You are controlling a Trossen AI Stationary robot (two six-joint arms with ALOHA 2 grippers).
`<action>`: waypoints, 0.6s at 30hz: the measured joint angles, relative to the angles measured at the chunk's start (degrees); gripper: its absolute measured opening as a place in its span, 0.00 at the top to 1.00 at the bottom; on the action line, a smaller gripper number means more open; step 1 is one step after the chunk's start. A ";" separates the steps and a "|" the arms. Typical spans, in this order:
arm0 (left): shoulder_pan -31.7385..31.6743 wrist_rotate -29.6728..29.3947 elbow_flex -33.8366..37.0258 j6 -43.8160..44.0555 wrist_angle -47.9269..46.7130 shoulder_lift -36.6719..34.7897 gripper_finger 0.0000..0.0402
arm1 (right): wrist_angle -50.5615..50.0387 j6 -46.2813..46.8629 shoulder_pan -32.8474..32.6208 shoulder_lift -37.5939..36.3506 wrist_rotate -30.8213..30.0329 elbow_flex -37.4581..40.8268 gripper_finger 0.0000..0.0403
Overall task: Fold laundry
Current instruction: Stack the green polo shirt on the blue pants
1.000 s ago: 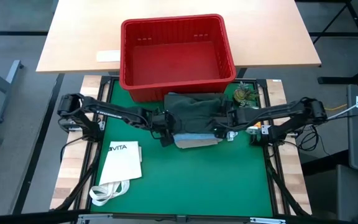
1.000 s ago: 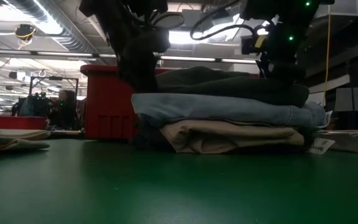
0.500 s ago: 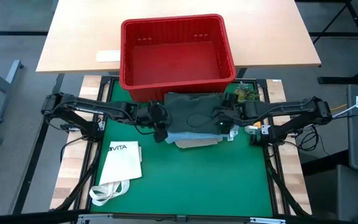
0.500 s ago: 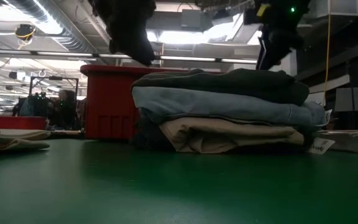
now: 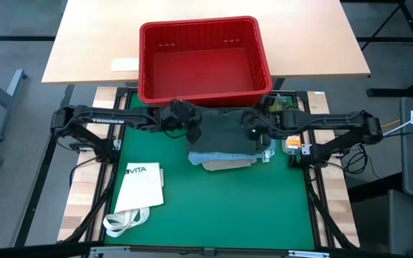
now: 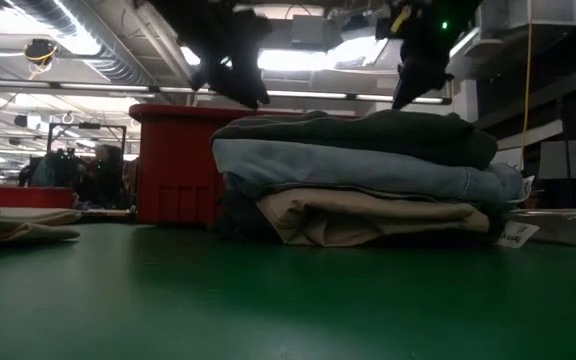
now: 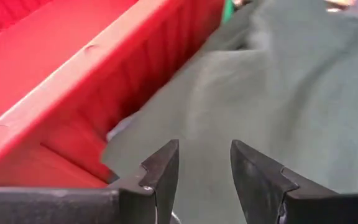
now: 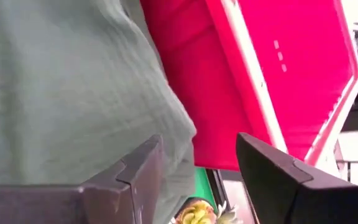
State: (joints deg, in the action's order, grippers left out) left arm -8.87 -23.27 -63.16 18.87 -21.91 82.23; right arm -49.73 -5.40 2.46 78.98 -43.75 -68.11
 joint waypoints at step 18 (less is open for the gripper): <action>-4.65 0.24 0.00 0.00 0.04 12.33 0.65 | 5.28 2.28 5.92 -0.01 4.11 17.31 0.49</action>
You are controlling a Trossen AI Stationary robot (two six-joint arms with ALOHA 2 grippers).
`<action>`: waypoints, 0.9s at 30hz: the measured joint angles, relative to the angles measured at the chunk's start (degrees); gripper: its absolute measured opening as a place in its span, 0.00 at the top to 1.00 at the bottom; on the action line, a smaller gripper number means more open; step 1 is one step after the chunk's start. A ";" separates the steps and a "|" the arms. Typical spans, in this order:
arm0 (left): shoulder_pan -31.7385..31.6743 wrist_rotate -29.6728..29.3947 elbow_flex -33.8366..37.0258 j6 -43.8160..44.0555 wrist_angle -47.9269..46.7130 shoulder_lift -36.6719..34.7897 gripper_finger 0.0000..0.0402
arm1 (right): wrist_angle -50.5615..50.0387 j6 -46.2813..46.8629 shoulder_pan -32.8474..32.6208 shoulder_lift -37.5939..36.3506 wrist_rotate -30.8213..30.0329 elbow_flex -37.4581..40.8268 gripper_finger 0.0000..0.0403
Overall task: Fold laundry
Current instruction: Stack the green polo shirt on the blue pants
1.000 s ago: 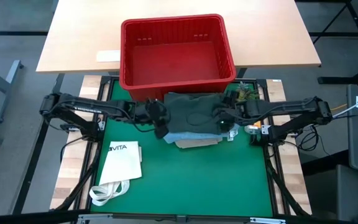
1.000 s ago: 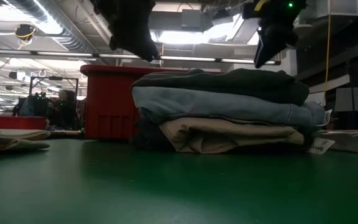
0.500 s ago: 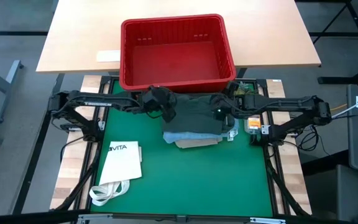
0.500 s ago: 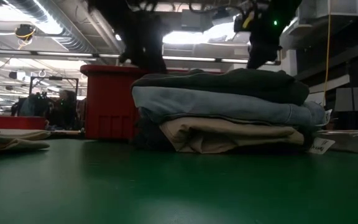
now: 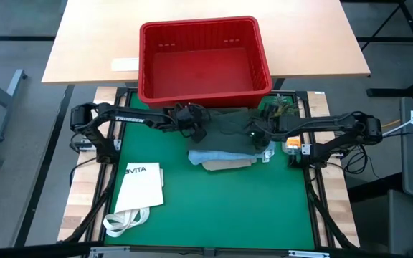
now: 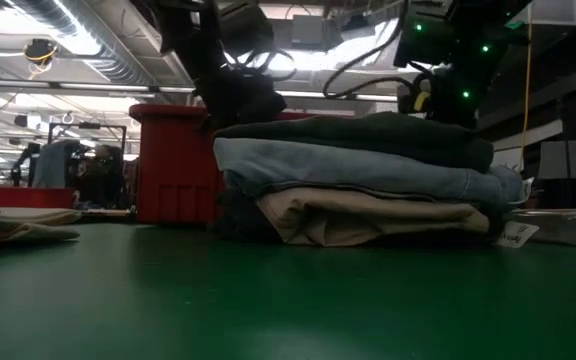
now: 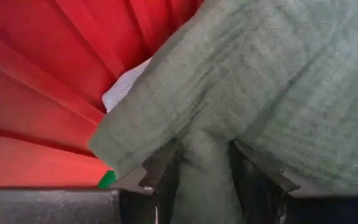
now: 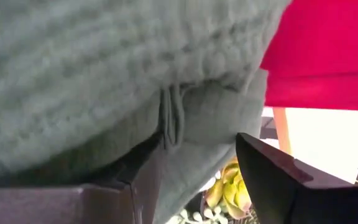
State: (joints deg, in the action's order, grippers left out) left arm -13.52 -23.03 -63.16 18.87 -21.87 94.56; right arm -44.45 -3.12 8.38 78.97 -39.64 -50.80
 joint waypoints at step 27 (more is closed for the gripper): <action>4.64 3.36 0.00 0.39 -0.20 -13.51 0.65 | -1.49 -4.76 -0.11 2.52 1.24 -19.65 0.49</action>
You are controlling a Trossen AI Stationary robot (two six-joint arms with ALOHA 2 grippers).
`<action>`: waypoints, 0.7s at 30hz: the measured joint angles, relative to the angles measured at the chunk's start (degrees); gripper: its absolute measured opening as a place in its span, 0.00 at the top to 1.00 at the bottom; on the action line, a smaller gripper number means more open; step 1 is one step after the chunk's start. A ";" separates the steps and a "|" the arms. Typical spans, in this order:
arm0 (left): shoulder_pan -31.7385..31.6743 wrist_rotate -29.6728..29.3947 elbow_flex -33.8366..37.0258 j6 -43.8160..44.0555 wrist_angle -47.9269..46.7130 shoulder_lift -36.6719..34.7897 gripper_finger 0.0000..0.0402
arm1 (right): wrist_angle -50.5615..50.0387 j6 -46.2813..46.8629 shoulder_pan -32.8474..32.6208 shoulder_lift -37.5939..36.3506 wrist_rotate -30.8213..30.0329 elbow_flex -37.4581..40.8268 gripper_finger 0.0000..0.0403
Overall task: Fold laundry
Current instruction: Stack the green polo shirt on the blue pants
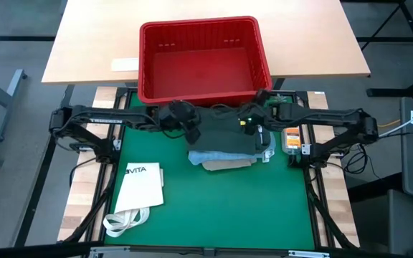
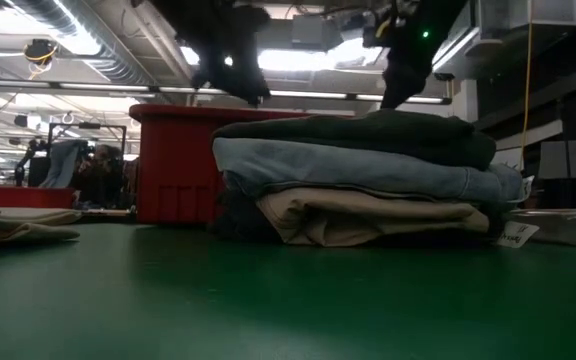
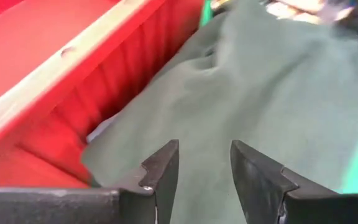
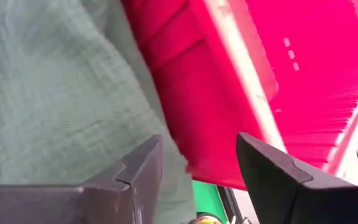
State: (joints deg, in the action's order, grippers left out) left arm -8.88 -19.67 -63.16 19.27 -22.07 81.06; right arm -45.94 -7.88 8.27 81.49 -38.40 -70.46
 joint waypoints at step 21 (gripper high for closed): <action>9.43 -0.60 -0.09 3.45 -20.46 -23.92 0.65 | -10.83 4.71 0.00 10.37 -0.17 0.02 0.49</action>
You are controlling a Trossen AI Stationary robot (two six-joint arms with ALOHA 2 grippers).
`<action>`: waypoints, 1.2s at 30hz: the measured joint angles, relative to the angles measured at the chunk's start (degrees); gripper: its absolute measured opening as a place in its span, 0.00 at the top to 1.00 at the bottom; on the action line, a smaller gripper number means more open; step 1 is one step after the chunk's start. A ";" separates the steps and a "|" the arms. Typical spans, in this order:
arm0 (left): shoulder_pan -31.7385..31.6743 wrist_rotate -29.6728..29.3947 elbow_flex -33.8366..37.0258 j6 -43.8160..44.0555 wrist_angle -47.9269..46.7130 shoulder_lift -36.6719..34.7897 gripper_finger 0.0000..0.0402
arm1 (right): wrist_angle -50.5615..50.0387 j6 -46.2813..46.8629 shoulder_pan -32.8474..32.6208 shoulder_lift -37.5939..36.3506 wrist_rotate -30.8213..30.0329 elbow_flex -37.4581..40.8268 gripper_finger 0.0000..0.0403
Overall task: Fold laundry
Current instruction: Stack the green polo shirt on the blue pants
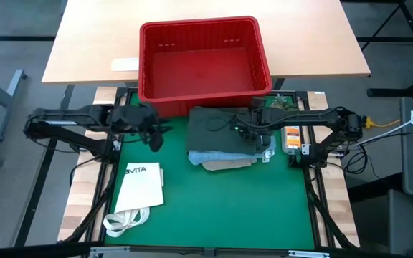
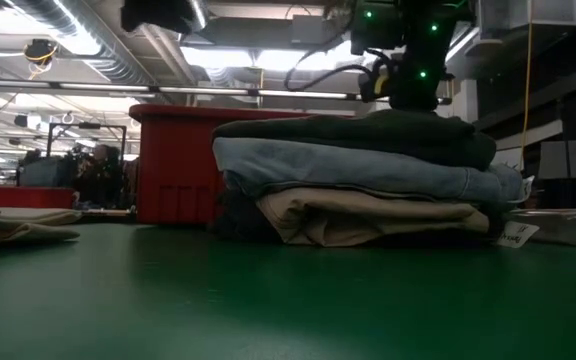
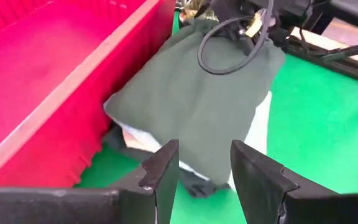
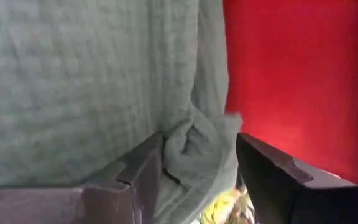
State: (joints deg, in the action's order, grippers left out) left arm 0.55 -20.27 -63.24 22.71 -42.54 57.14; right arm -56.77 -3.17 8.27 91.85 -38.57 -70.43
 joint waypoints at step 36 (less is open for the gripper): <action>10.06 -3.03 0.04 10.19 -18.96 -13.38 0.65 | -9.23 -0.10 -13.51 -0.61 1.33 -14.02 0.49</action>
State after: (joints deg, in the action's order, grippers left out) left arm 10.61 -23.30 -63.20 32.91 -61.49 43.76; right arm -66.00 -3.27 -5.23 91.24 -37.24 -84.46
